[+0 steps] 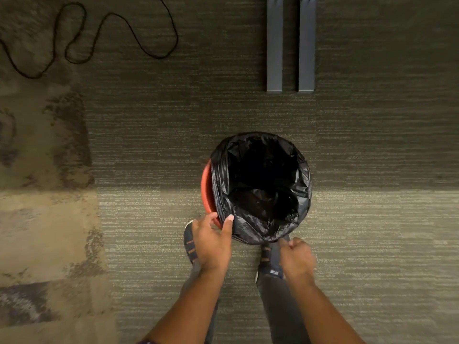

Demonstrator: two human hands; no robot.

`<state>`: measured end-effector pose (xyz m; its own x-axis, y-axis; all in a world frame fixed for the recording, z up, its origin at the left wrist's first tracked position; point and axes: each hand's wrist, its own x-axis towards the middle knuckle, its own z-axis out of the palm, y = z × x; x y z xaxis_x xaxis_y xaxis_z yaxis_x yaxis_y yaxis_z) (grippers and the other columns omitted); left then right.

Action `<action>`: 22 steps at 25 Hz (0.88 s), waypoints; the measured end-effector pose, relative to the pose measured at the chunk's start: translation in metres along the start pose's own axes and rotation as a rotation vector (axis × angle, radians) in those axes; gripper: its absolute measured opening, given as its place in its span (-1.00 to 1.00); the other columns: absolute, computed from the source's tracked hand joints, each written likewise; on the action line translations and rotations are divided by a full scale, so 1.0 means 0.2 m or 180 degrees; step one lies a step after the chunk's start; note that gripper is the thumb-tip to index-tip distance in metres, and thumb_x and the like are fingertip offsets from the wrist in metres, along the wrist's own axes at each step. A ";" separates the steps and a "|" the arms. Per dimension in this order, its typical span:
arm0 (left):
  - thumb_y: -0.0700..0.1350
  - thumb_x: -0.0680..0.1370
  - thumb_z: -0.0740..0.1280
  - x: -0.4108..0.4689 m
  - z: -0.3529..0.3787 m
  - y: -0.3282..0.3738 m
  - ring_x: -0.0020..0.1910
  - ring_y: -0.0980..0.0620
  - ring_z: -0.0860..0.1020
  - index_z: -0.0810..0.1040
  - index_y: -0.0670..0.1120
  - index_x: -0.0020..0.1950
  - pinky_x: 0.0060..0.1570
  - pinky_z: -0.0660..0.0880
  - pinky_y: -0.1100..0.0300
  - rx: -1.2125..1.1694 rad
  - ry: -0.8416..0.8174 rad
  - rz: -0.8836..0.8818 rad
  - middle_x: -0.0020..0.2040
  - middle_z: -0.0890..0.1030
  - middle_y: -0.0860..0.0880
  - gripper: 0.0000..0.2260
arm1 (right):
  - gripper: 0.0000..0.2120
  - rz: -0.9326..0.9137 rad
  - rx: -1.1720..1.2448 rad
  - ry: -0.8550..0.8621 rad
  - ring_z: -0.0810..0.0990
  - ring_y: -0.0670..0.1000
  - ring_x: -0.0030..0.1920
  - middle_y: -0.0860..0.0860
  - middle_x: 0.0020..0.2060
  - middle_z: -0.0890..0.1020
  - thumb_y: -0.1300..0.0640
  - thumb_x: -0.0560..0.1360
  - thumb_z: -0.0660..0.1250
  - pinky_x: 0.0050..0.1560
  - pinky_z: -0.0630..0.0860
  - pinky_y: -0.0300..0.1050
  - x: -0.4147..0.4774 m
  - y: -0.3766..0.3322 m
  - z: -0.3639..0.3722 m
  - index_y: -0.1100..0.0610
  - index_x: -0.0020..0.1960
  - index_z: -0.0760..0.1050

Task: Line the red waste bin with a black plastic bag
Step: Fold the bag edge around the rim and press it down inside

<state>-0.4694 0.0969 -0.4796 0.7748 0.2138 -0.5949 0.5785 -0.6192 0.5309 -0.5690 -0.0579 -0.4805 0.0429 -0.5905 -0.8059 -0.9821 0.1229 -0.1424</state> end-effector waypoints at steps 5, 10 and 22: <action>-0.11 0.57 0.53 0.11 -0.01 0.02 -0.09 -0.02 0.60 0.69 -0.05 -0.07 -0.05 0.59 0.17 0.0025 0.0195 -0.0027 0.05 0.55 -0.06 -0.93 | -0.72 -0.1606 -0.0759 0.0380 0.61 0.11 -0.28 0.03 -0.32 0.64 -0.05 0.64 0.31 -0.30 0.46 -0.04 -0.09 -0.41 -0.07 0.06 -0.18 0.48; -0.17 0.63 0.47 0.17 -0.07 -0.08 -0.24 0.00 0.64 0.70 -0.15 0.01 -0.19 0.61 0.09 -0.1260 0.0158 -0.1013 -0.19 0.72 -0.04 -0.94 | -0.80 -0.3142 -0.1749 -0.0095 0.66 0.16 0.03 0.05 0.03 0.64 0.01 0.64 0.30 0.07 0.61 0.10 -0.12 -0.87 0.07 0.04 0.17 0.64; -0.24 0.67 0.39 0.21 -0.10 -0.11 -0.16 -0.02 0.65 0.70 -0.07 0.00 -0.07 0.61 -0.03 -0.1814 0.0027 -0.1173 -0.16 0.75 -0.04 -0.87 | -0.76 -0.4815 -0.4018 0.0021 0.46 0.23 0.37 0.04 0.31 0.55 0.10 0.50 0.39 0.36 0.33 0.20 -0.07 -1.30 0.33 -0.08 0.15 0.62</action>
<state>-0.4444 0.1341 -0.5045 0.5020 0.3420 -0.7943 0.8473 -0.0104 0.5310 -0.3019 -0.0283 -0.4704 0.8300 0.3481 -0.4358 0.3034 -0.9374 -0.1710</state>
